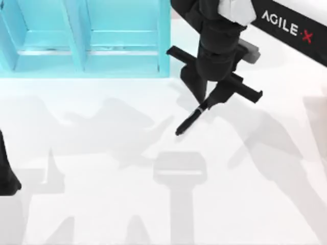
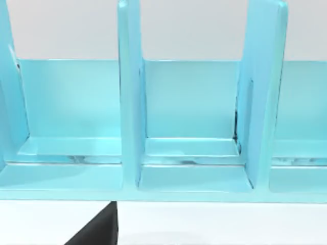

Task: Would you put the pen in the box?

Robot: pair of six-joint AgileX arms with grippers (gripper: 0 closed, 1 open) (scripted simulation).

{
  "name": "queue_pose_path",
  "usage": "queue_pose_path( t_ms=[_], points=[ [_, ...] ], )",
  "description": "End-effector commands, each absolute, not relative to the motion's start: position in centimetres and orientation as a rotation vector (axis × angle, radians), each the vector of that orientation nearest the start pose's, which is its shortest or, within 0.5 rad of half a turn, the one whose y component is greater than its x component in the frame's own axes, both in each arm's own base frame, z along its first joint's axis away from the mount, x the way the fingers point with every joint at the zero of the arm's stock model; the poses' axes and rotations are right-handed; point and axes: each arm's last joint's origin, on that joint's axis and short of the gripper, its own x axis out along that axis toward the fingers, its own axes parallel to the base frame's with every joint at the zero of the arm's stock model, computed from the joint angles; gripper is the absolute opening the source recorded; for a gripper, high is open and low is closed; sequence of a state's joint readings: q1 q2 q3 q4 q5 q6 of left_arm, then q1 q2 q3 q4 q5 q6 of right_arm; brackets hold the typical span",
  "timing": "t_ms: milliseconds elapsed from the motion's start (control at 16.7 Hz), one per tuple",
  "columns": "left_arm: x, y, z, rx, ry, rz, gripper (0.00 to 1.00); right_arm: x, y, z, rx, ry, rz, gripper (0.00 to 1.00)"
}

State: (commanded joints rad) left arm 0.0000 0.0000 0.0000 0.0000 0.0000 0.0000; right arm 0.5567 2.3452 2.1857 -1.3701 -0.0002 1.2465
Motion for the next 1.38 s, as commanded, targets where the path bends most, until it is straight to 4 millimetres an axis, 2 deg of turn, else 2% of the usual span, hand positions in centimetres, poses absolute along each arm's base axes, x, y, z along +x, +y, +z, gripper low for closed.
queue_pose_path(
  t_ms=[60, 360, 480, 600, 720, 840, 1020, 1200, 1380],
  points=[
    [10.6, -0.1, 16.0, 0.0, 0.0, 0.0, 1.0, 39.2, 25.0, 21.5, 0.561, 1.479, -0.497, 0.0],
    [10.6, -0.1, 16.0, 0.0, 0.0, 0.0, 1.0, 39.2, 25.1, 21.4, 0.559, 1.48, -0.496, 0.0],
    [10.6, -0.1, 16.0, 0.0, 0.0, 0.0, 1.0, 39.6, 23.8, 21.8, 0.576, 1.469, -0.499, 0.0],
    [10.6, -0.1, 16.0, 0.0, 0.0, 0.0, 1.0, 40.7, 21.0, 22.2, 0.614, 1.456, -0.533, 0.0],
    [10.6, -0.1, 16.0, 0.0, 0.0, 0.0, 1.0, 42.0, 16.5, 22.5, 0.673, 1.438, -0.595, 0.0],
    [10.6, -0.1, 16.0, 0.0, 0.0, 0.0, 1.0, 43.0, 10.8, 22.8, 0.746, 1.414, -0.674, 0.0],
    [10.6, -0.1, 16.0, 0.0, 0.0, 0.0, 1.0, 42.8, 1.5, 23.3, 0.863, 1.369, -0.801, 0.0],
    [10.6, -0.1, 16.0, 0.0, 0.0, 0.0, 1.0, 40.5, -7.6, 23.7, 0.984, 1.313, -0.93, 0.0],
    [10.6, -0.1, 16.0, 0.0, 0.0, 0.0, 1.0, 36.3, -15.6, 24.0, 1.106, 1.245, -1.058, 0.0]
  ],
)
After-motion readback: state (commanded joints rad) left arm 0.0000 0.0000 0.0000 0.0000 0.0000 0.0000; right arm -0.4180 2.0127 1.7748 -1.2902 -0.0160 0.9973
